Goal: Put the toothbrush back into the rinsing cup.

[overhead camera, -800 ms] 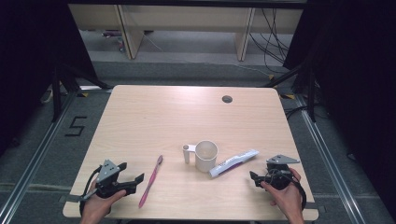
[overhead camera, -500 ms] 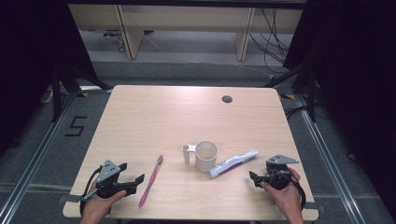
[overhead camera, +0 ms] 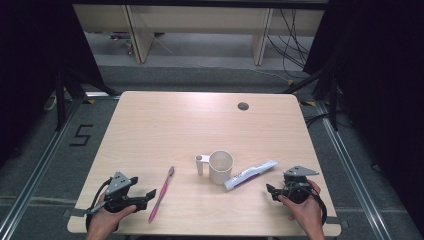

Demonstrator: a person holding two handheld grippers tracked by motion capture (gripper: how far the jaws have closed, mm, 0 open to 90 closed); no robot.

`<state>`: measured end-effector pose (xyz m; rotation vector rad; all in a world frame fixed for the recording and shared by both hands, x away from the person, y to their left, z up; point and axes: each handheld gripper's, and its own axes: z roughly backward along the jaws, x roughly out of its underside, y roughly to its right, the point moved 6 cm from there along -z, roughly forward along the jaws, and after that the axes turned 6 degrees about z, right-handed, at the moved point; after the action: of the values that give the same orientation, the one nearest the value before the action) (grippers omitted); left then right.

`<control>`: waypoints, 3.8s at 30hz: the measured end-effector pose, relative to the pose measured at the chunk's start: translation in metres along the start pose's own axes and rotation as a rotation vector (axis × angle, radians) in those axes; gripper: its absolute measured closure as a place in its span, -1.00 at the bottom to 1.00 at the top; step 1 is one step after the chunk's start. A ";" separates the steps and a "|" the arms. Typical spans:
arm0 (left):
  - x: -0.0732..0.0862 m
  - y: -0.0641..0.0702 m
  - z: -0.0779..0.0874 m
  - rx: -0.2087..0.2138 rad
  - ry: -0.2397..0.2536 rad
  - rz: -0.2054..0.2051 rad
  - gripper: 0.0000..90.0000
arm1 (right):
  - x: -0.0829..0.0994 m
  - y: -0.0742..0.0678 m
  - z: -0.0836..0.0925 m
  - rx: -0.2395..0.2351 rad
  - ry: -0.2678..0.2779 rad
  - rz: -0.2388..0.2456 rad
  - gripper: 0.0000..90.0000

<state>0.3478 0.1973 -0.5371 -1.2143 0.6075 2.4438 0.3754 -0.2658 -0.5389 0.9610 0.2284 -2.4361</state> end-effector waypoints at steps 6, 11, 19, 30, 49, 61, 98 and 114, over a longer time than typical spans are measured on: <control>0.003 0.007 -0.003 0.013 -0.075 -0.056 -0.64 | 0.001 0.000 0.000 0.001 -0.010 0.015 -0.45; 0.002 0.012 -0.007 0.034 -0.111 -0.085 -0.50 | 0.001 -0.001 -0.001 0.011 0.007 0.006 -0.44; -0.002 0.024 -0.017 0.054 -0.207 -0.202 -0.21 | 0.001 -0.001 -0.001 0.004 0.001 0.005 -0.43; -0.011 0.027 -0.032 0.034 -0.294 -0.249 0.04 | 0.000 -0.004 0.000 -0.012 -0.012 -0.005 -0.39; -0.016 0.027 -0.046 0.016 -0.399 -0.277 0.32 | -0.002 0.001 0.000 0.000 0.020 0.050 -0.39; -0.014 0.026 -0.049 0.022 -0.462 -0.295 0.54 | -0.002 -0.002 0.003 -0.005 0.009 0.013 -0.39; -0.023 0.036 -0.052 0.039 -0.819 -0.426 0.81 | -0.004 -0.004 0.003 -0.016 0.017 0.010 -0.39; -0.042 0.037 -0.037 0.091 -0.612 -0.423 0.81 | -0.005 -0.001 0.003 -0.008 0.047 0.035 -0.39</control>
<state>0.3786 0.1419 -0.5149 -0.4441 0.2441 2.2154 0.3762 -0.2642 -0.5329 1.0110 0.2357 -2.3814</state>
